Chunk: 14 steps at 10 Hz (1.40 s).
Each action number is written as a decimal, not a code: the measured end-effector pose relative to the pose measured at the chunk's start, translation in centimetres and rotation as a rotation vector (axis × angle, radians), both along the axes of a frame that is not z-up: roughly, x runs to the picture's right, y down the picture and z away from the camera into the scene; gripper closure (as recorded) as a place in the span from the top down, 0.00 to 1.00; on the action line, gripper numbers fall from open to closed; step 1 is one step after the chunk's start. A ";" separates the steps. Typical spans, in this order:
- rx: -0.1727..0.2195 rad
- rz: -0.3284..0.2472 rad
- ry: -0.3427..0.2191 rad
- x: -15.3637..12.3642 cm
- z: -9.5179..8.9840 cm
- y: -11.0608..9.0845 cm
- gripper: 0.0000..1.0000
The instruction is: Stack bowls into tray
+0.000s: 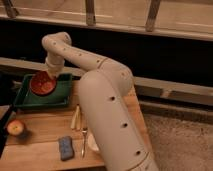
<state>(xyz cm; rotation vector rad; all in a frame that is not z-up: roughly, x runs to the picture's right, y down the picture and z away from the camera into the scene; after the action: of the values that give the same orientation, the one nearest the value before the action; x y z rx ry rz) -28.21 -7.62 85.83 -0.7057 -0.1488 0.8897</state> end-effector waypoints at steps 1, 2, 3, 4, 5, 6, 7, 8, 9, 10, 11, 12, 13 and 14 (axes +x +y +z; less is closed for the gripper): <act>-0.015 0.041 -0.015 0.0 0.8 0.9 0.00; -0.025 0.113 -0.036 0.0 1.6 1.6 0.00; -0.018 0.155 -0.041 0.4 2.2 1.7 0.00; -0.015 0.166 -0.046 0.2 2.4 1.7 0.00; -0.026 0.158 -0.040 -0.2 2.6 1.7 0.00; -0.047 0.143 -0.025 -0.6 3.1 2.2 0.00; -0.059 0.135 -0.008 -0.4 3.7 2.4 0.00; -0.083 0.106 0.020 -0.7 4.3 2.7 0.03; -0.103 0.071 0.040 -1.4 4.6 3.1 0.11; -0.120 0.036 0.059 -1.9 4.9 3.4 0.22; -0.129 0.015 0.072 -1.9 5.4 3.6 0.30; -0.142 -0.015 0.087 -2.0 5.8 3.8 0.43; -0.150 -0.032 0.093 -2.3 5.9 4.1 0.50; -0.155 -0.046 0.097 -2.6 6.1 4.3 0.60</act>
<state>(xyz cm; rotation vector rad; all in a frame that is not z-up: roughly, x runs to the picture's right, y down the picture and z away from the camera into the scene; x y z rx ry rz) -30.85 -3.28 91.93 -0.8052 0.0225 0.8962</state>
